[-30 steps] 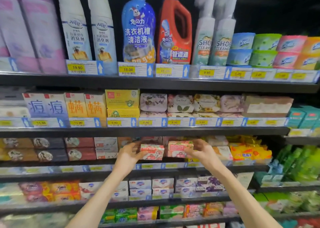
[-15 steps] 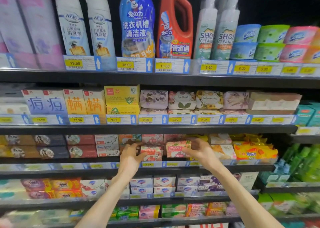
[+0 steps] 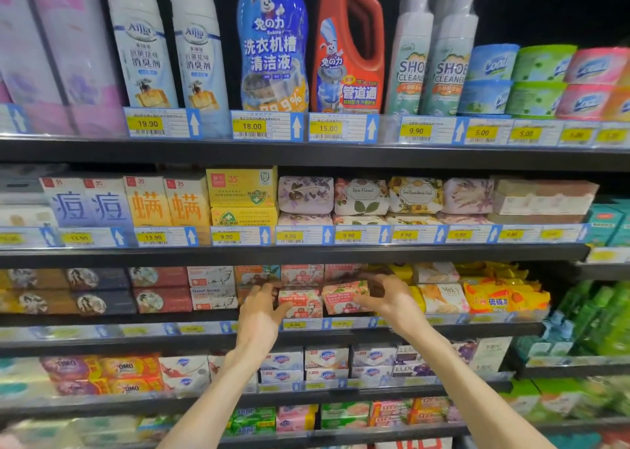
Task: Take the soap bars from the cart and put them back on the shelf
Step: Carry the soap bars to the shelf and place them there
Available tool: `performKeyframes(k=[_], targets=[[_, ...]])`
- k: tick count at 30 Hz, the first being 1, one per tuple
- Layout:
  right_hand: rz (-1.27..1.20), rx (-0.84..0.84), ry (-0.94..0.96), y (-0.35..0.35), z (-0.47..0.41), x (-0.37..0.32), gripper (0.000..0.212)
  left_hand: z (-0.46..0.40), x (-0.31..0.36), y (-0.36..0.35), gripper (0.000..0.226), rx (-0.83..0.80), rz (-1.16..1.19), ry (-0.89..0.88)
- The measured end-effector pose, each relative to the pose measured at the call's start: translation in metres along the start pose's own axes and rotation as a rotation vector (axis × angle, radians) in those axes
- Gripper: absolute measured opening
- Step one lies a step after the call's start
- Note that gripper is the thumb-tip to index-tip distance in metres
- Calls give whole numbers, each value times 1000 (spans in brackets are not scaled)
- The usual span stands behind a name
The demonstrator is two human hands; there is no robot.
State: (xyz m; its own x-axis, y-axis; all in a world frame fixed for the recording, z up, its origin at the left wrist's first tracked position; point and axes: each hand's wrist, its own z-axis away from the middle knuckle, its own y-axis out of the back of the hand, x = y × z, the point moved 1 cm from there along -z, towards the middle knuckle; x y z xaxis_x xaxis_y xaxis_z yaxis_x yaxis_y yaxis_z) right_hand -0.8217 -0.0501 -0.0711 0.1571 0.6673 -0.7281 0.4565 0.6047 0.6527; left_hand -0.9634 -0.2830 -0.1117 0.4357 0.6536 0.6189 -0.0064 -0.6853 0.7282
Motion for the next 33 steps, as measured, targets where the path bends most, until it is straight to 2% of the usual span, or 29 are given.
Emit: performKeyframes(k=[7, 13, 16, 26, 31, 33], targets=[[122, 87, 8, -8, 4, 3, 48, 1, 3, 1, 45, -1, -17, 4], [415, 127, -3, -19, -1, 2, 41, 1, 7, 1, 42, -19, -3, 4], [509, 119, 1, -21, -4, 1, 33, 2, 10, 1, 41, -23, -2, 6], [624, 76, 9, -21, -5, -2, 35, 4, 12, 1, 40, -15, -21, -10], [626, 209, 272, -24, 11, -4, 33, 13, 9, 10, 48, 6, -69, -101], [616, 200, 337, -32, 14, -20, 28, 21, 8, 21, 48, 49, -110, -153]])
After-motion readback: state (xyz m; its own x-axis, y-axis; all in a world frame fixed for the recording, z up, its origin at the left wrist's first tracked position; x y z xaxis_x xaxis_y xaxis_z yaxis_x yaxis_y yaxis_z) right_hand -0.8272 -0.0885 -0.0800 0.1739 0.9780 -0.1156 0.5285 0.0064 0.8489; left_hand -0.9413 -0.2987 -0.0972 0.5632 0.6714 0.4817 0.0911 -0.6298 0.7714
